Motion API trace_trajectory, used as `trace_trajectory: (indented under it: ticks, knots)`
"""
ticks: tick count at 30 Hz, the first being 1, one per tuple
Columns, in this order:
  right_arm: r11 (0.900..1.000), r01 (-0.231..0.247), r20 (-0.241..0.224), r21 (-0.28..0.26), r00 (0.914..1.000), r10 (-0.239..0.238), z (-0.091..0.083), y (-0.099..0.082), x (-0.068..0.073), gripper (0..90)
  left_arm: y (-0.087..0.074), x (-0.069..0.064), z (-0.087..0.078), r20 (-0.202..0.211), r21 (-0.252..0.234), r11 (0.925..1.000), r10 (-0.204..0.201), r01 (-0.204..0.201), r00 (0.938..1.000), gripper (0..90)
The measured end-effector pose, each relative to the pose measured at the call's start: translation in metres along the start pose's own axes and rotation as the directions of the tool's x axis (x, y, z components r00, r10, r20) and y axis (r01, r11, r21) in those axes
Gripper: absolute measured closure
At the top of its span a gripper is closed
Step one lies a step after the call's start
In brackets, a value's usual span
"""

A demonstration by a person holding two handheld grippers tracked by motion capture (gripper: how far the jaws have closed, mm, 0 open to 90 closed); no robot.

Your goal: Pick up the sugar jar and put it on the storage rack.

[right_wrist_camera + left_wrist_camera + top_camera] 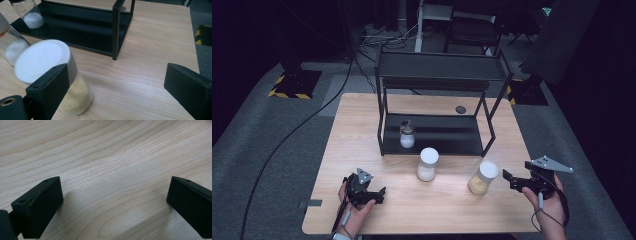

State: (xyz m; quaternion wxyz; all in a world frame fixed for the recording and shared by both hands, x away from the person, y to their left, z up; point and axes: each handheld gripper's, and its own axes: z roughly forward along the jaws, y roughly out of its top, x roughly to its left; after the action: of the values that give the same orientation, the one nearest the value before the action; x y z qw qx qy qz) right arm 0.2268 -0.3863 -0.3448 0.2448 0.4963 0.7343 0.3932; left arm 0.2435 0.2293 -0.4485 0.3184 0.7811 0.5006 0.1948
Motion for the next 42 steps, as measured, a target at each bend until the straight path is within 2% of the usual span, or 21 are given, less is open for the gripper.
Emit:
trace_trajectory:
  ticks: [10, 22, 24, 30, 42]
  knots:
    - [0.9995, 0.026, -0.023, -0.015, 0.9994, -0.027, -0.005, 0.021, 0.017, 6.0, 0.000, 0.000, 0.000, 0.000, 0.002, 1.0000, 0.002, -0.002, 1.0000, 0.7]
    - [0.9973, 0.068, -0.049, -0.027, 0.9964, -0.069, 0.006, 0.040, 0.049, 6.0, 0.000, 0.000, 0.000, 0.000, 0.002, 1.0000, 0.000, 0.000, 1.0000, 0.6]
    - [0.9966, 0.075, -0.065, -0.032, 0.9949, -0.077, 0.009, 0.045, 0.057, 6.0, 0.000, 0.000, 0.000, 0.000, 0.003, 1.0000, 0.001, -0.001, 1.0000, 0.6]
    - [0.9948, 0.091, -0.087, -0.045, 0.9917, -0.095, 0.014, 0.053, 0.071, 5.9, 0.000, 0.000, 0.000, 0.000, 0.002, 1.0000, 0.000, 0.000, 1.0000, 0.6]
    - [0.9916, 0.115, -0.095, -0.060, 0.9882, -0.120, 0.024, 0.060, 0.092, 5.8, 0.000, 0.000, 0.000, 0.000, 0.003, 1.0000, 0.000, 0.000, 1.0000, 0.6]
